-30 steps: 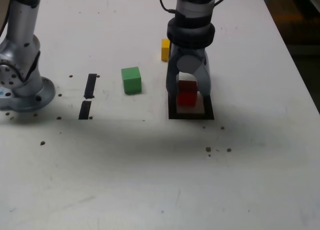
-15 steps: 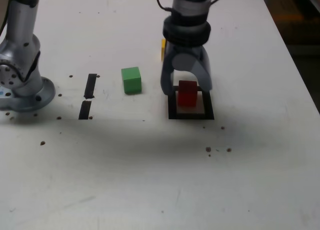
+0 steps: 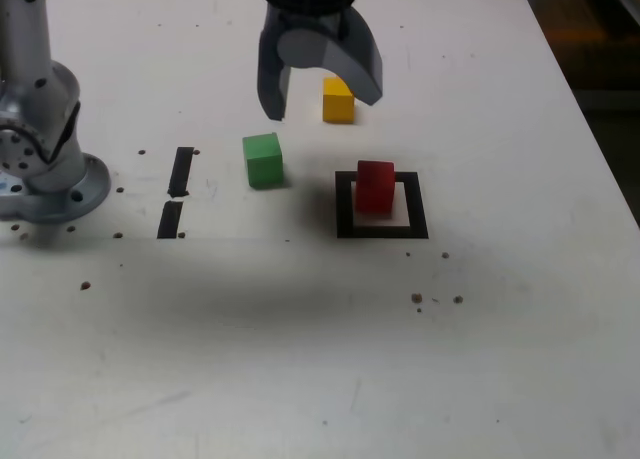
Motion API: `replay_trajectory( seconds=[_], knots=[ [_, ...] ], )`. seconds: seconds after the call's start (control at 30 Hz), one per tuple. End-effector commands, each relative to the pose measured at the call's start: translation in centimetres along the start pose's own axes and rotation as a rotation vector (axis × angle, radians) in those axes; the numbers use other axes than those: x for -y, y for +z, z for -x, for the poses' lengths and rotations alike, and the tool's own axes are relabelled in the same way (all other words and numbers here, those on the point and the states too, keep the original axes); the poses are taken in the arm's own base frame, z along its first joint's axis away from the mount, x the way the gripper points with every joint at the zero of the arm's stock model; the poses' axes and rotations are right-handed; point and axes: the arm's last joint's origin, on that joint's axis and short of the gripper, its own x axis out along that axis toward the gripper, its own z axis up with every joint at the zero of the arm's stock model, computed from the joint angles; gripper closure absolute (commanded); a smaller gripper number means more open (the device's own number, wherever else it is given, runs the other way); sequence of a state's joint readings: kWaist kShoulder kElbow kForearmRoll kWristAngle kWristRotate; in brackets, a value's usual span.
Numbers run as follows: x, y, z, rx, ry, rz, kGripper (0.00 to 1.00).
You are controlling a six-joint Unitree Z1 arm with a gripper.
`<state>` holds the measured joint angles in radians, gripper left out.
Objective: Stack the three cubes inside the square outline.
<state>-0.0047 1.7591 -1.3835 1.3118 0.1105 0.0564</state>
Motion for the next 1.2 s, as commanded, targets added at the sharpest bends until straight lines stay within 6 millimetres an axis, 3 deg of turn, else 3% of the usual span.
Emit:
replay_trajectory(
  seconds=[0.0, 0.17, 0.47, 0.8, 1.17],
  knots=[
    [-0.4, -0.7, 0.3, 0.003, 0.008, -0.002, 0.04],
    [-2.0, -0.9, 0.2, -0.003, 0.006, -0.029, 0.03],
    [-6.6, 0.4, -0.5, -0.015, -0.017, -0.122, 0.03],
    [-11.2, 2.3, -3.1, -0.064, -0.054, -0.13, 0.05],
    [-13.4, 5.0, -6.2, -0.078, -0.091, -0.109, 0.06]
  ],
)
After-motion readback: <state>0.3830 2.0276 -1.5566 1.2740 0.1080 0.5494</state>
